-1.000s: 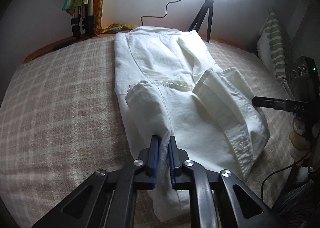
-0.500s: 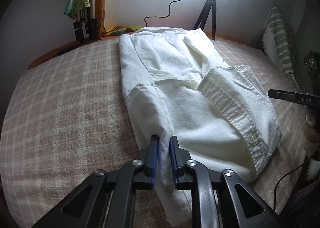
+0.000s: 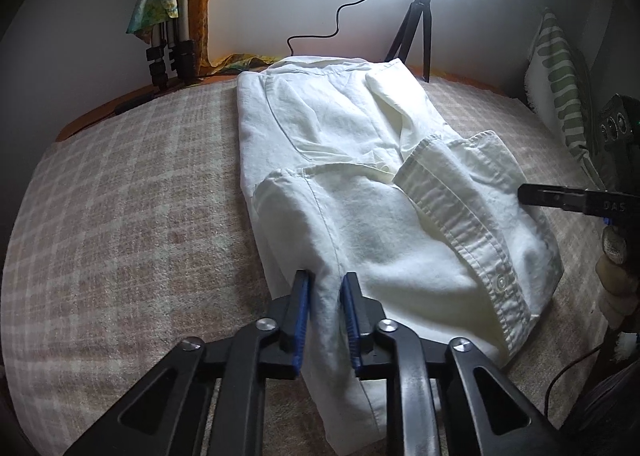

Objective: Fold small clothes
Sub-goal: 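Fold the hem up toward the collar with both grippers, then open them, then grasp the folded edge with the left gripper while the right gripper grasps it too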

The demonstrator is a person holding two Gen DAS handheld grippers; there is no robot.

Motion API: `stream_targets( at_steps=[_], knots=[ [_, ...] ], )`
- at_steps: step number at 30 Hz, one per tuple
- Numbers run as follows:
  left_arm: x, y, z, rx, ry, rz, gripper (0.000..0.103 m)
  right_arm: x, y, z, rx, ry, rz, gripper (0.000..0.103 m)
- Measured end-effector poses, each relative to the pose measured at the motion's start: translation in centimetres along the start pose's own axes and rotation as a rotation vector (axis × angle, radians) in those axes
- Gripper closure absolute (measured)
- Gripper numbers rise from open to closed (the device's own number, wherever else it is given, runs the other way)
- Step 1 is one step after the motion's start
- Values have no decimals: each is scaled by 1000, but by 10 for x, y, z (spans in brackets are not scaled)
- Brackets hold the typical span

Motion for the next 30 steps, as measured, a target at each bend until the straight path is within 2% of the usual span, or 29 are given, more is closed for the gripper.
stream_targets(
  at_steps=[3, 6, 8, 11, 13, 15, 18, 22, 25, 28, 30],
  knots=[
    [-2, 2, -7, -20, -8, 2, 96, 8, -2, 0, -3, -25, -33, 98],
    [-3, 3, -12, -44, 10, 17, 97, 10, -3, -11, -31, -75, -60, 99],
    [-1, 1, -2, -25, 27, 27, 97, 3, -4, -13, -36, -93, -36, 99],
    [0, -2, 9, 0, 32, 32, 95, -8, -8, 2, 7, -127, -16, 99],
    [-2, -1, 6, -10, 50, 56, 88, -8, -10, 9, 31, -163, -33, 99],
    [1, 2, -1, -33, 79, 51, 65, -4, -8, 10, 42, -181, -52, 98],
    [13, 12, -9, -58, 51, 16, 62, -1, 1, 3, 49, -159, -50, 91],
    [30, 35, -9, -91, 52, -19, 52, 0, 18, -14, -13, -113, -65, 69],
    [41, 59, -5, -91, 37, -29, 50, 0, 37, -18, -36, -99, -85, 68],
    [49, 83, 1, -102, 50, -9, 43, -2, 63, -18, -40, -111, -121, 66],
    [57, 102, 9, -113, 60, -1, 39, -3, 80, -15, -43, -107, -148, 59]
  ],
)
Point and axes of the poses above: each gripper's, at about its wrist camera, not at the fingertips, and z roughly the way its jaws point, x to its left, y to its top, the point moved 2 cm from there along z, roughly the way its jaws point, and after that the axes turned 3 degrees about y, right-handed, at the moved point
